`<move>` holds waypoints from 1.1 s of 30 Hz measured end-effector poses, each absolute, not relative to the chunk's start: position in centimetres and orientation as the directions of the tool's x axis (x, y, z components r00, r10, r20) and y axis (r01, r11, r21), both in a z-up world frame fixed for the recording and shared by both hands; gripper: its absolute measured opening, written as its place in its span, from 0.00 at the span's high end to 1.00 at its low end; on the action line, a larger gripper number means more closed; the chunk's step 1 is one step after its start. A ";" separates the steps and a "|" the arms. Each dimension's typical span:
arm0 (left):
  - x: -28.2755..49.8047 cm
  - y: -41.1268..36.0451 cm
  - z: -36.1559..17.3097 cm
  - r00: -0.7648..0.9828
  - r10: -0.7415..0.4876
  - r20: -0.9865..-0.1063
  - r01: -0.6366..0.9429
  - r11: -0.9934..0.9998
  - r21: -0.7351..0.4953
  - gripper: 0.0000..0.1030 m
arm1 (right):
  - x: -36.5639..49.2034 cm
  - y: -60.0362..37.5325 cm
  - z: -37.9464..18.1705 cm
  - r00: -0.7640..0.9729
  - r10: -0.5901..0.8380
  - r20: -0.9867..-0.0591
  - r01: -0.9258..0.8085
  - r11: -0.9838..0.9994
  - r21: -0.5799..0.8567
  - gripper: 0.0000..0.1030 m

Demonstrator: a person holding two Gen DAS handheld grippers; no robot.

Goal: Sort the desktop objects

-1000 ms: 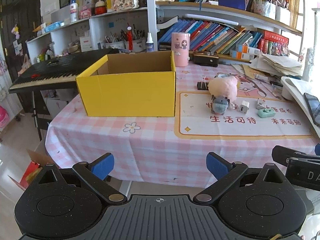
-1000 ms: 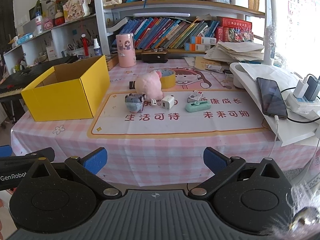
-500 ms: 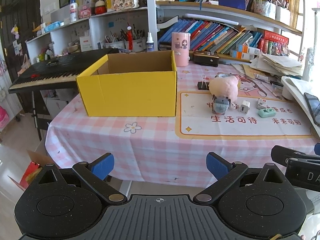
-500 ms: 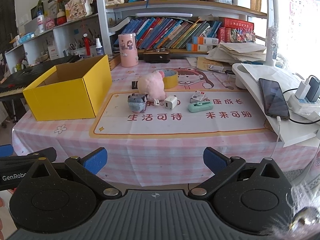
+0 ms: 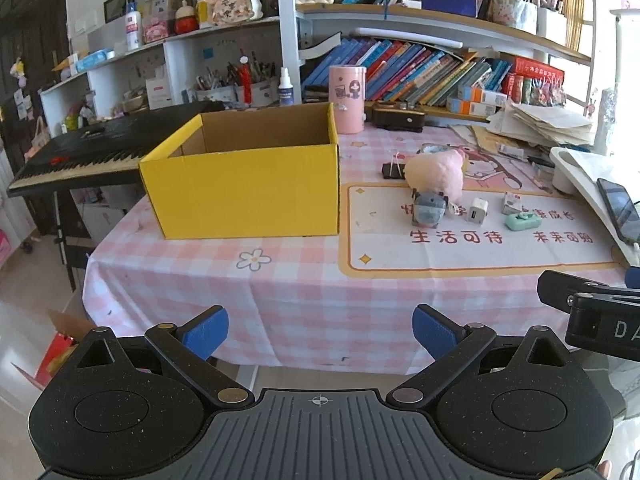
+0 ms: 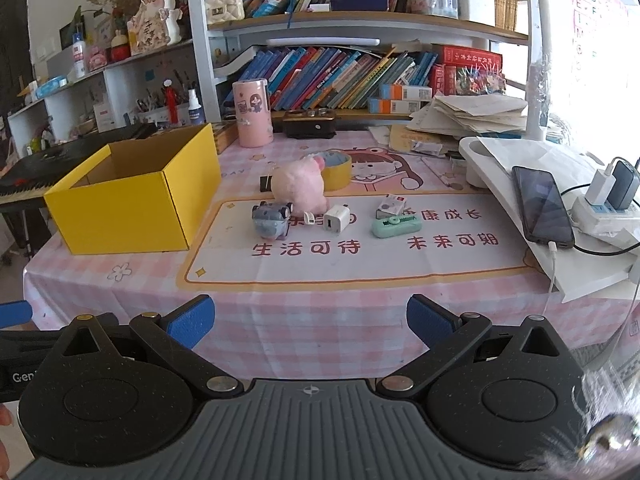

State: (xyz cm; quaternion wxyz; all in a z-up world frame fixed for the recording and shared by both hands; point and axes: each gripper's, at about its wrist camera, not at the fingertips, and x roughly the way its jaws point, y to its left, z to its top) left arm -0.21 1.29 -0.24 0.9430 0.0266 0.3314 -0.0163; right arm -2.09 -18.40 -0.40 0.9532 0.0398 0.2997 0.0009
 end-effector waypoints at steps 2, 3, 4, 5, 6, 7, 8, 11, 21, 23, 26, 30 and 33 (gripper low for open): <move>-0.3 1.4 -0.3 0.783 -0.014 -0.622 0.048 0.998 0.037 0.03 | -2.2 -18.3 -0.3 0.824 0.024 -0.566 0.020 0.997 0.072 0.00; -0.3 1.4 -0.3 0.780 -0.014 -0.626 0.047 0.998 0.037 0.03 | -2.3 -18.3 -0.3 0.827 0.025 -0.562 0.018 0.997 0.071 0.00; -0.3 1.4 -0.3 0.777 -0.014 -0.630 0.047 0.998 0.036 0.03 | -2.3 -18.3 -0.3 0.827 0.026 -0.561 0.016 0.997 0.070 0.00; -0.3 1.4 -0.3 0.776 -0.014 -0.631 0.046 0.998 0.035 0.03 | -2.3 -18.3 -0.3 0.825 0.025 -0.564 0.016 0.998 0.068 0.00; -0.3 1.4 -0.3 0.776 -0.014 -0.631 0.045 0.998 0.034 0.03 | -2.4 -18.3 -0.4 0.823 0.025 -0.567 0.017 0.998 0.068 0.00; -0.3 1.4 -0.2 0.776 -0.013 -0.630 0.044 0.998 0.034 0.03 | -2.4 -18.4 -0.4 0.823 0.026 -0.568 0.017 0.997 0.070 0.00; -0.4 1.4 -0.2 0.776 -0.014 -0.630 0.044 0.998 0.033 0.03 | -2.4 -18.4 -0.4 0.824 0.026 -0.567 0.017 0.997 0.071 0.00; -0.3 1.4 -0.1 0.773 -0.013 -0.635 0.045 0.998 0.033 0.03 | -2.4 -18.4 -0.4 0.825 0.029 -0.565 0.016 0.997 0.074 0.00; 0.1 0.7 -0.1 0.773 -0.013 -0.634 0.054 0.997 0.046 0.03 | -2.5 -18.4 -0.4 0.824 0.048 -0.565 -0.006 0.997 0.076 0.02; 0.5 0.4 -0.1 0.775 -0.016 -0.632 0.056 0.998 0.042 0.03 | -2.3 -18.6 -0.3 0.825 0.050 -0.562 -0.004 0.997 0.082 0.05; 1.1 0.2 -0.1 0.777 -0.021 -0.629 0.048 0.999 0.026 0.03 | -1.7 -19.0 -0.2 0.825 0.050 -0.563 -0.003 0.996 0.084 0.10; 2.2 -0.5 -0.3 0.773 -0.028 -0.634 0.046 0.999 0.013 0.04 | -0.6 -19.8 -0.2 0.817 0.053 -0.574 -0.007 0.997 0.082 0.15; 3.1 -1.3 -0.5 0.775 -0.036 -0.631 0.048 0.999 0.002 0.04 | 0.5 -20.5 -0.2 0.812 0.045 -0.582 -0.003 0.997 0.073 0.19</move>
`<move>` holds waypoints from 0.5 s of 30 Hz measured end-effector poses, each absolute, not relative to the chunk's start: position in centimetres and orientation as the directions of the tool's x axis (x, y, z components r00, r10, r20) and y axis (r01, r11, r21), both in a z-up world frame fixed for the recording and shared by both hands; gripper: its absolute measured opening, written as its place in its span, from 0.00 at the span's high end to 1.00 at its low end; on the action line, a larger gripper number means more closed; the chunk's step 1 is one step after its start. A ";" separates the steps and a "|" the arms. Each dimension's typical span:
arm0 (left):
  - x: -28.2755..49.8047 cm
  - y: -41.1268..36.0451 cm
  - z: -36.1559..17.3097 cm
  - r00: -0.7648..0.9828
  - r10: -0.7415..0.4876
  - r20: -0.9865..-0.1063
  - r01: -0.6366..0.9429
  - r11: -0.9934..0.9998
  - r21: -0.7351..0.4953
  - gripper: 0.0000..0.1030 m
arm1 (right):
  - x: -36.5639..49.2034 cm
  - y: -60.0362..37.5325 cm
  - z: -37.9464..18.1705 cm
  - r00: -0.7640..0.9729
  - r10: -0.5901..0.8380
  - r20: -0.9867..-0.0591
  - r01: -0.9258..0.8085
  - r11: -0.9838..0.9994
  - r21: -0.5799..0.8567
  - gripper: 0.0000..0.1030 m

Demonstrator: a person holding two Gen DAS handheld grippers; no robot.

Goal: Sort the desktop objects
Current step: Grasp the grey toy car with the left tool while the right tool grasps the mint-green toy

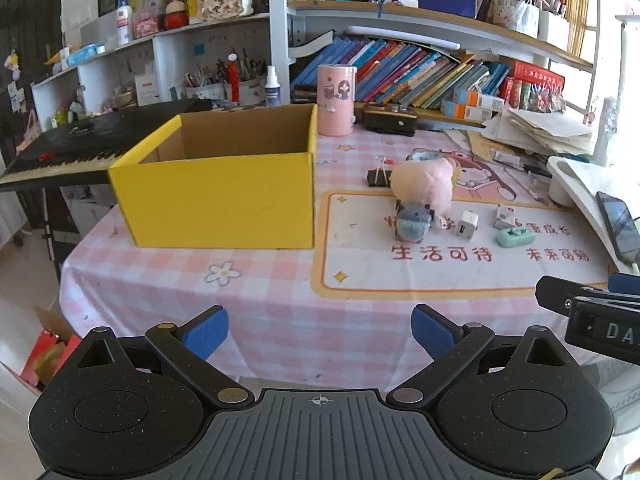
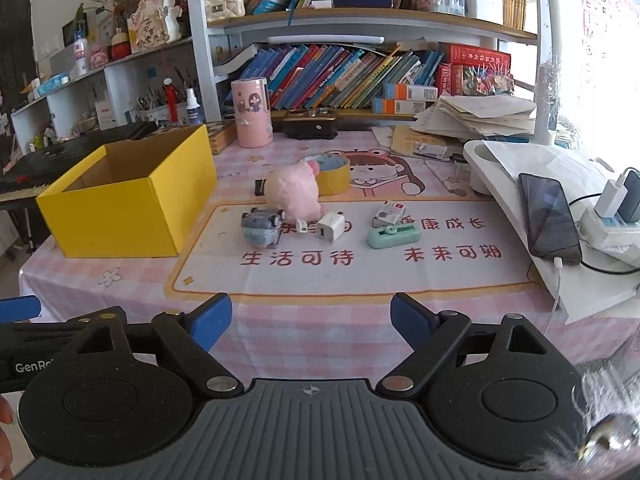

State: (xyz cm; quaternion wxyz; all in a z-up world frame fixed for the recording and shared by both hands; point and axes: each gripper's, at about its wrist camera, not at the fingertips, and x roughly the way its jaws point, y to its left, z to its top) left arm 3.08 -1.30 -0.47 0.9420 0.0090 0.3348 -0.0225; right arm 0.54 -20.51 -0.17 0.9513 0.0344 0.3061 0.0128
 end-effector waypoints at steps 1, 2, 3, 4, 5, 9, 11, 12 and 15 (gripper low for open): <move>3.5 -1.6 -0.5 0.774 -0.041 -0.632 0.050 0.999 -0.004 0.04 | 1.0 -20.7 -0.2 0.810 0.036 -0.585 0.001 0.998 0.062 0.19; 3.9 -1.9 -0.7 0.772 -0.046 -0.635 0.052 0.999 -0.010 0.04 | 1.4 -20.9 -0.2 0.808 0.028 -0.588 0.003 0.999 0.052 0.19; 4.3 -2.2 -0.7 0.770 -0.049 -0.636 0.052 0.999 -0.014 0.04 | 1.9 -21.1 -0.3 0.806 0.028 -0.591 0.002 0.999 0.050 0.21; 4.8 -2.5 -0.8 0.770 -0.052 -0.636 0.051 0.998 -0.020 0.05 | 2.4 -21.4 -0.3 0.803 0.033 -0.595 -0.002 0.999 0.053 0.22; 5.2 -2.8 -0.8 0.771 -0.054 -0.635 0.050 0.998 -0.024 0.05 | 2.9 -21.7 -0.4 0.800 0.035 -0.598 -0.005 0.999 0.052 0.24; 7.0 -4.3 -1.2 0.765 -0.067 -0.641 0.056 0.998 -0.037 0.05 | 5.1 -22.9 -0.5 0.797 0.037 -0.603 -0.018 0.999 0.037 0.26; 8.0 -5.2 -1.4 0.758 -0.070 -0.649 0.060 0.997 -0.039 0.05 | 6.1 -23.6 -0.7 0.795 0.037 -0.605 -0.024 0.999 0.030 0.25; 8.5 -5.7 -1.5 0.754 -0.071 -0.653 0.061 0.997 -0.038 0.05 | 6.5 -23.9 -0.7 0.794 0.037 -0.607 -0.025 0.999 0.027 0.25; 9.6 -6.9 -1.6 0.751 -0.071 -0.656 0.061 0.997 -0.038 0.05 | 8.1 -25.3 -1.1 0.785 0.030 -0.619 -0.016 0.999 0.028 0.26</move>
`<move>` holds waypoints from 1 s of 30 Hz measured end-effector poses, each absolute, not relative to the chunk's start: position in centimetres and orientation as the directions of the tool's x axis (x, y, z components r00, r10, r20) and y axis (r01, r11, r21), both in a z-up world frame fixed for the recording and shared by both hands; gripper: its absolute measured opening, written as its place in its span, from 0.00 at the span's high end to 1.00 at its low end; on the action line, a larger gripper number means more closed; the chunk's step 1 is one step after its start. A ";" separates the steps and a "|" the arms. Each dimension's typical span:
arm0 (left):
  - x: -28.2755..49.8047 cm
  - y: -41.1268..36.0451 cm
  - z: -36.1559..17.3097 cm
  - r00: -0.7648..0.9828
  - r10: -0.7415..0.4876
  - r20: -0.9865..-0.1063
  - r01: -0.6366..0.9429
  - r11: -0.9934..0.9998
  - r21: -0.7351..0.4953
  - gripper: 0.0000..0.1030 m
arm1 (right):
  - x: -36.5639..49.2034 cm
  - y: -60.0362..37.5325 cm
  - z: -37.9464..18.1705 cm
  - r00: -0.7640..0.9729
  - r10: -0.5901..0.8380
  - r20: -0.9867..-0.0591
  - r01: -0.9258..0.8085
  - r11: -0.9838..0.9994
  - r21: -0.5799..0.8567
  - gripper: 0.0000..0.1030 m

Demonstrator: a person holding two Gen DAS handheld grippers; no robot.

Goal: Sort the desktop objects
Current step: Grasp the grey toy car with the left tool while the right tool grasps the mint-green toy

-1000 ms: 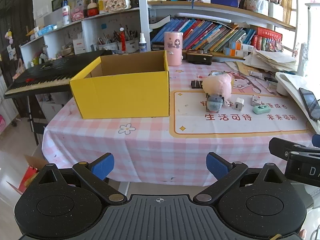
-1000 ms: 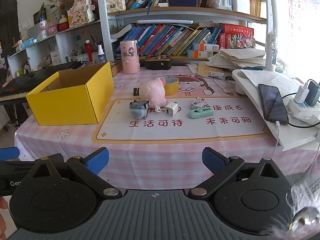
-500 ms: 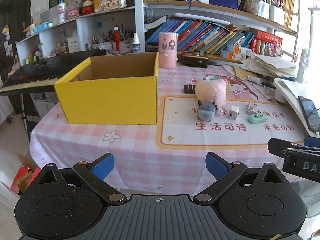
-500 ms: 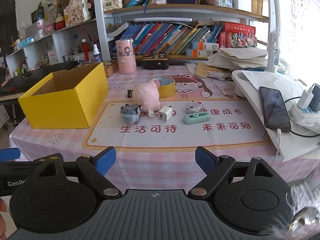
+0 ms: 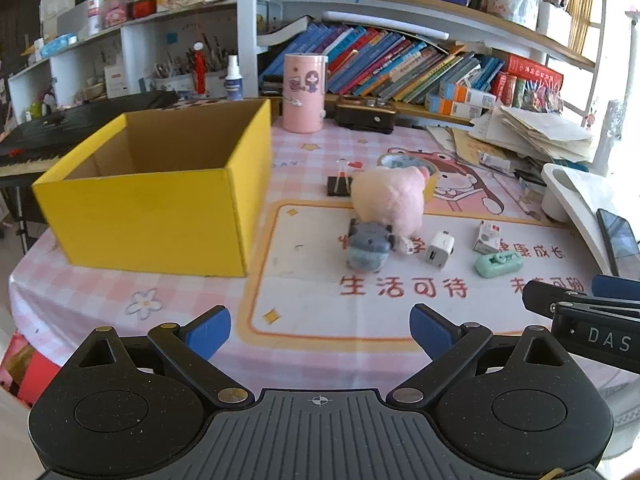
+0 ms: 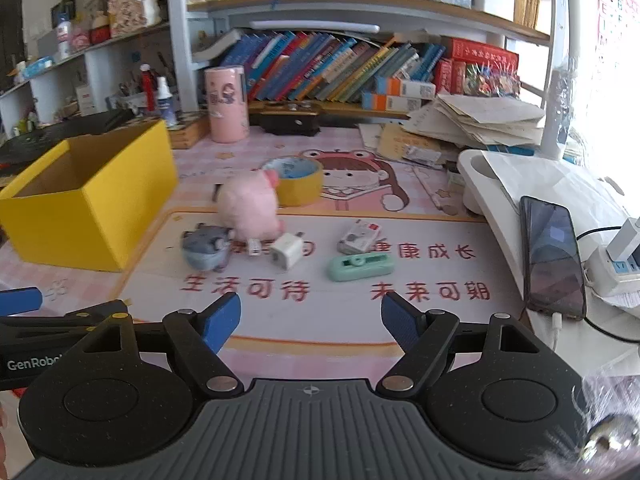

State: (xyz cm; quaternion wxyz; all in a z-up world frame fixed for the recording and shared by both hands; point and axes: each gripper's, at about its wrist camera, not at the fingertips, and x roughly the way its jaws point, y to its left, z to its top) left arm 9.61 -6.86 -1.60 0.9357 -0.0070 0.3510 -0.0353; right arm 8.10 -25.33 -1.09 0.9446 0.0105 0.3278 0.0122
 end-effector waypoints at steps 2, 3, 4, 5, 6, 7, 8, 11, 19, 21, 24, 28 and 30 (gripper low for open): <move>10.4 -7.6 -1.7 0.750 -0.067 -0.658 0.060 0.998 -0.033 0.05 | 9.0 -26.3 -1.3 0.778 0.029 -0.627 -0.010 0.999 0.033 0.25; 10.7 -7.9 -1.8 0.749 -0.062 -0.660 0.056 0.998 -0.030 0.05 | 9.4 -26.7 -1.5 0.775 0.031 -0.631 -0.010 0.999 0.036 0.25; 11.1 -8.3 -1.8 0.747 -0.054 -0.663 0.050 0.998 -0.025 0.05 | 9.9 -27.2 -1.7 0.771 0.035 -0.635 -0.012 0.999 0.041 0.25; 11.6 -8.6 -1.9 0.743 -0.042 -0.668 0.041 0.999 -0.017 0.05 | 10.4 -27.6 -1.9 0.768 0.039 -0.640 -0.014 0.999 0.045 0.25; 12.0 -8.9 -2.0 0.739 -0.029 -0.673 0.031 0.999 -0.009 0.05 | 10.8 -28.0 -2.1 0.764 0.044 -0.644 -0.017 0.999 0.047 0.25; 12.4 -9.2 -2.0 0.736 -0.021 -0.677 0.025 1.000 -0.004 0.05 | 11.1 -28.3 -2.3 0.760 0.045 -0.648 -0.018 0.999 0.048 0.25; 12.7 -9.4 -2.1 0.733 -0.015 -0.681 0.021 1.000 0.001 0.05 | 11.5 -28.7 -2.5 0.757 0.045 -0.652 -0.018 0.999 0.047 0.25; 13.6 -10.3 -2.1 0.726 -0.001 -0.687 0.019 1.000 0.018 0.05 | 12.8 -29.6 -3.3 0.750 0.046 -0.660 -0.014 0.998 0.053 0.25; 16.1 -11.8 -2.0 0.722 -0.004 -0.692 0.040 0.999 0.036 0.05 | 16.9 -31.5 -5.4 0.704 0.072 -0.706 -0.006 0.995 0.096 0.25; 17.1 -12.1 -2.3 0.719 -0.005 -0.695 0.044 0.998 0.039 0.05 | 18.0 -31.4 -5.8 0.694 0.080 -0.716 -0.017 0.995 0.095 0.24; 18.8 -12.5 -3.2 0.707 -0.006 -0.707 0.056 0.997 0.047 0.08 | 19.3 -31.3 -6.3 0.680 0.100 -0.727 -0.036 0.994 0.103 0.23; 21.3 -12.9 -5.0 0.665 0.016 -0.747 0.061 0.995 0.075 0.15 | 21.0 -31.4 -7.1 0.659 0.111 -0.744 -0.052 0.993 0.103 0.23; 22.3 -13.1 -5.7 0.650 0.024 -0.759 0.067 0.994 0.089 0.19 | 21.5 -31.3 -7.4 0.652 0.114 -0.750 -0.065 0.993 0.094 0.23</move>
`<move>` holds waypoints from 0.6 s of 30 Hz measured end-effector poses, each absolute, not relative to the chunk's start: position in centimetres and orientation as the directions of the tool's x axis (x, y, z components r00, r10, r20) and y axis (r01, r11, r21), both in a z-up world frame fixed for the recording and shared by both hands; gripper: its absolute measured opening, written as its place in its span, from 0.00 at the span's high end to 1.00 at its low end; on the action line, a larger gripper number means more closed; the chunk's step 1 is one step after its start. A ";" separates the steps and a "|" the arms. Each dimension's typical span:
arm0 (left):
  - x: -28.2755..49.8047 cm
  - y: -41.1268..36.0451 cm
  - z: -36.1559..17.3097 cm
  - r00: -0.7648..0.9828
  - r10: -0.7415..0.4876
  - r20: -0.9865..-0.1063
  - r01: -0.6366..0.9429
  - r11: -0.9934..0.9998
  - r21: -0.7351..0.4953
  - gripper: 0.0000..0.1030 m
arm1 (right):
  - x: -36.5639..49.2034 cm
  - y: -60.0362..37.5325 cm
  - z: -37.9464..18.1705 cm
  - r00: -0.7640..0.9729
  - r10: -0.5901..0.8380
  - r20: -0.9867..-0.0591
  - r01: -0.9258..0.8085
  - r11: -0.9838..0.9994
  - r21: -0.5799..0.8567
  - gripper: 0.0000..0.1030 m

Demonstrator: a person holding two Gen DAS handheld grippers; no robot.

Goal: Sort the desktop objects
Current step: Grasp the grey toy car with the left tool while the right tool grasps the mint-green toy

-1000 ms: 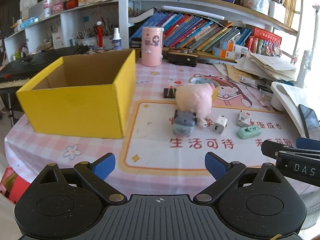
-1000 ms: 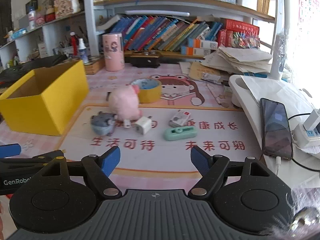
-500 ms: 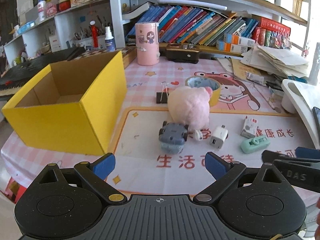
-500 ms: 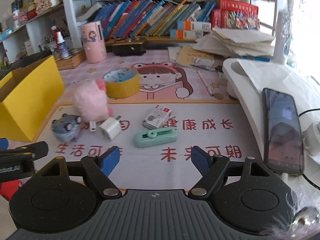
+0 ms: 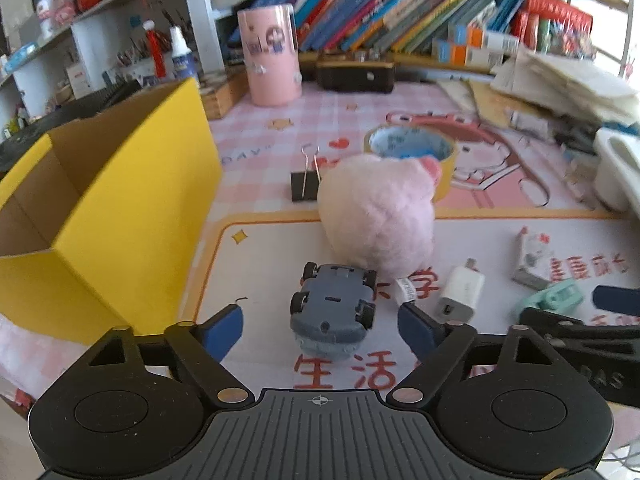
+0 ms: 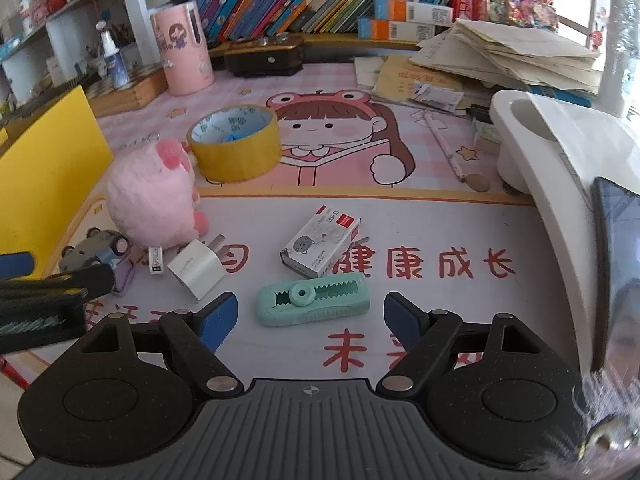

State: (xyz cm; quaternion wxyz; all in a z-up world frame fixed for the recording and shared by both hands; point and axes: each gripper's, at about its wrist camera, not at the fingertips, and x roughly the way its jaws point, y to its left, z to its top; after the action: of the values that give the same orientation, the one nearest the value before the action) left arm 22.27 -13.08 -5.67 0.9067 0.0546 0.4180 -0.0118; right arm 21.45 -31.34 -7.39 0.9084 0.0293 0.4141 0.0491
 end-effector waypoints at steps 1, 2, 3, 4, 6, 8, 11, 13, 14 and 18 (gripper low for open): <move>22.6 -13.2 -5.9 0.648 0.026 -0.762 0.072 0.993 0.095 0.22 | 21.6 -31.3 -7.6 0.650 0.114 -0.751 -0.074 0.993 0.087 0.23; 22.9 -13.3 -6.1 0.645 0.027 -0.764 0.078 0.992 0.101 0.27 | 21.8 -31.2 -7.7 0.649 0.114 -0.752 -0.083 0.993 0.080 0.23; 23.2 -13.5 -6.3 0.644 0.029 -0.764 0.084 0.991 0.108 0.30 | 22.0 -31.1 -7.9 0.647 0.115 -0.754 -0.091 0.993 0.074 0.23; 23.4 -13.5 -6.4 0.643 0.029 -0.765 0.087 0.990 0.110 0.36 | 22.2 -31.1 -8.0 0.645 0.118 -0.755 -0.099 0.993 0.070 0.23; 23.7 -13.5 -6.4 0.640 0.023 -0.768 0.089 0.991 0.103 0.44 | 22.5 -31.1 -8.3 0.639 0.122 -0.760 -0.108 0.992 0.069 0.24; 23.8 -13.5 -6.4 0.636 0.020 -0.771 0.083 0.992 0.094 0.46 | 22.7 -31.1 -8.5 0.632 0.123 -0.765 -0.110 0.992 0.069 0.25; 23.6 -13.4 -6.4 0.637 0.007 -0.770 0.081 0.994 0.076 0.57 | 22.9 -31.0 -8.8 0.630 0.109 -0.769 -0.111 0.993 0.050 0.26; 23.4 -13.3 -6.3 0.636 0.001 -0.772 0.074 0.995 0.062 0.59 | 23.0 -30.9 -8.8 0.634 0.106 -0.766 -0.117 0.992 0.041 0.26; 23.4 -13.2 -6.2 0.635 -0.003 -0.772 0.068 0.996 0.051 0.59 | 23.0 -30.9 -8.8 0.636 0.107 -0.764 -0.121 0.992 0.038 0.29; 22.8 -12.4 -5.3 0.633 -0.032 -0.773 0.032 0.999 -0.015 0.59 | 22.7 -30.8 -8.6 0.657 0.111 -0.745 -0.137 0.990 0.027 0.36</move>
State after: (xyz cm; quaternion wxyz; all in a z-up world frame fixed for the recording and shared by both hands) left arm 22.81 -12.37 -5.33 0.9037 0.0001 0.4277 -0.0175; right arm 22.74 -30.81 -8.63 0.9101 -0.0160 0.4084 0.0683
